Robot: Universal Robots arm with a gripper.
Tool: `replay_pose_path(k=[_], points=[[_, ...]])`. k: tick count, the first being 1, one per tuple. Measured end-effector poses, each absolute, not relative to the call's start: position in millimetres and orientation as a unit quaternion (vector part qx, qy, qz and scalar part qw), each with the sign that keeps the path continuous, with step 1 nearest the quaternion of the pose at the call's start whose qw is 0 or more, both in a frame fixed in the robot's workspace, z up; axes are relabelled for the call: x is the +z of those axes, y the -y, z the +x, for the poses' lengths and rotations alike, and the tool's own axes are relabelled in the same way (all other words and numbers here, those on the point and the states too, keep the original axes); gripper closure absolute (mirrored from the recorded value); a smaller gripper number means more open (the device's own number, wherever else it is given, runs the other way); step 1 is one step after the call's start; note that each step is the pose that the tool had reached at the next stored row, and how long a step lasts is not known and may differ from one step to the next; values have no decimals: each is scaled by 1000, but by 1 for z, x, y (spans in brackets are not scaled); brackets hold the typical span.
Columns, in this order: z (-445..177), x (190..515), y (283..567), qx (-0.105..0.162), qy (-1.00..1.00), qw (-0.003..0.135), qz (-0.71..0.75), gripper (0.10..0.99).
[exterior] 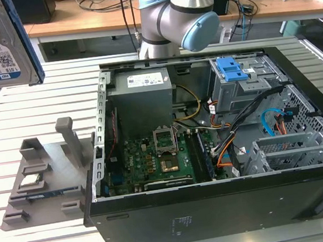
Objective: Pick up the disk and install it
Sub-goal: 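Pick up the disk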
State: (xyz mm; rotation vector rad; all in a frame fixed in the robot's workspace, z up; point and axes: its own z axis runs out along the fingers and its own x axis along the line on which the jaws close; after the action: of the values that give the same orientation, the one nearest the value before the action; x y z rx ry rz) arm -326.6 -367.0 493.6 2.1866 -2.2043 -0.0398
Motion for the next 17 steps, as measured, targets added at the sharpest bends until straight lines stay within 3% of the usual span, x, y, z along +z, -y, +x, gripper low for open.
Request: replay_pose_path(k=[17], points=[[-326, 531, 367, -13, 710, 18, 704, 725]])
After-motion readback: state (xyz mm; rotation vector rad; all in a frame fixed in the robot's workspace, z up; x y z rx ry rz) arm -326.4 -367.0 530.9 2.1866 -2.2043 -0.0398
